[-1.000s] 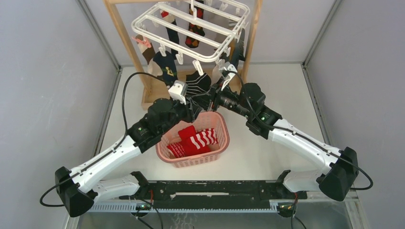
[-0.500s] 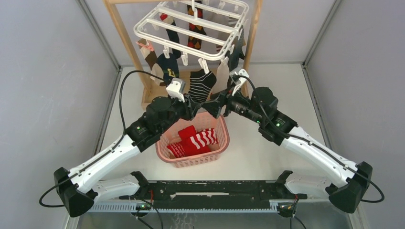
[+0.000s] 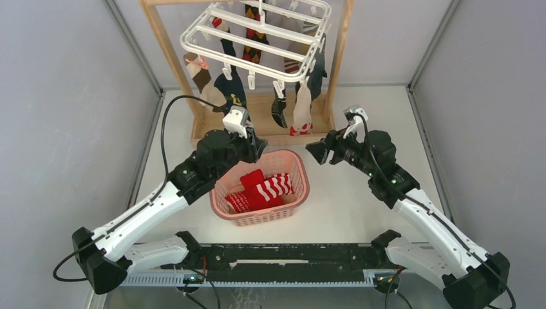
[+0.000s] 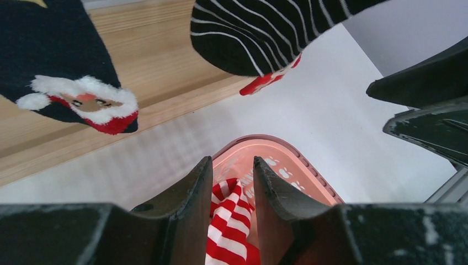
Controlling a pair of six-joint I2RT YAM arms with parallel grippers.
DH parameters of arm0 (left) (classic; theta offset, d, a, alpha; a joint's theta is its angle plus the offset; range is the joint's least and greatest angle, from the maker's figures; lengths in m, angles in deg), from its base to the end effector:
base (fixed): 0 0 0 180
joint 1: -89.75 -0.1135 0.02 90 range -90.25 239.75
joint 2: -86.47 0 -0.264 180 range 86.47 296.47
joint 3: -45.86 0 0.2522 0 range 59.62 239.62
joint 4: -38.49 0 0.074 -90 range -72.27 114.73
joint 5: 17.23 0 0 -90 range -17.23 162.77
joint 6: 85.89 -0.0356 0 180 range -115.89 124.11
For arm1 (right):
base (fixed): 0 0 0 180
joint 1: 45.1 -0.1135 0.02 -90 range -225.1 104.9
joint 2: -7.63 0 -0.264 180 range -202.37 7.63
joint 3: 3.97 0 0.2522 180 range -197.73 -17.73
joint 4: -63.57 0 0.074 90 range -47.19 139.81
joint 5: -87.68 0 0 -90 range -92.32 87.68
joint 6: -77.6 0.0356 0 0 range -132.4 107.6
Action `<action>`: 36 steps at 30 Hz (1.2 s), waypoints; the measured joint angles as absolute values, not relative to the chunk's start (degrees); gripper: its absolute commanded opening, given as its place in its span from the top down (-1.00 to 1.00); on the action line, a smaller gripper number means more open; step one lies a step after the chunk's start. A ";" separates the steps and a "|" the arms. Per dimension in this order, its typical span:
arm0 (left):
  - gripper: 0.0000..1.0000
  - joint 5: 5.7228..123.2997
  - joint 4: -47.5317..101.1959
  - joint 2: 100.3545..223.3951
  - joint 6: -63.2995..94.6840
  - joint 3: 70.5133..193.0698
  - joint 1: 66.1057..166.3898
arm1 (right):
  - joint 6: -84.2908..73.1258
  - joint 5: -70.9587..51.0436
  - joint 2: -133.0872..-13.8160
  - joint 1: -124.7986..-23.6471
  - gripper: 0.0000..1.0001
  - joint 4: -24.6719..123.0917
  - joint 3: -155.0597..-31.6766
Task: Remove the socks clipped to the hanger
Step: Adjust the hanger on the clothesline.
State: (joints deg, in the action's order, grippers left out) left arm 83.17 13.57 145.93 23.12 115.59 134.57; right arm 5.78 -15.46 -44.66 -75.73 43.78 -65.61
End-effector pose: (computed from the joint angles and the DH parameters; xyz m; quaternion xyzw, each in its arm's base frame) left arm 0.1744 -0.1642 0.3583 0.1220 0.7807 -0.2609 0.5546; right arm 0.1802 0.1161 0.3436 -0.1556 0.7510 0.3427 0.5425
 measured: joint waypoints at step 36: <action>-0.99 84.28 8.65 141.78 23.55 115.59 133.32 | 6.39 -33.06 -65.25 -61.08 -0.54 76.33 -67.16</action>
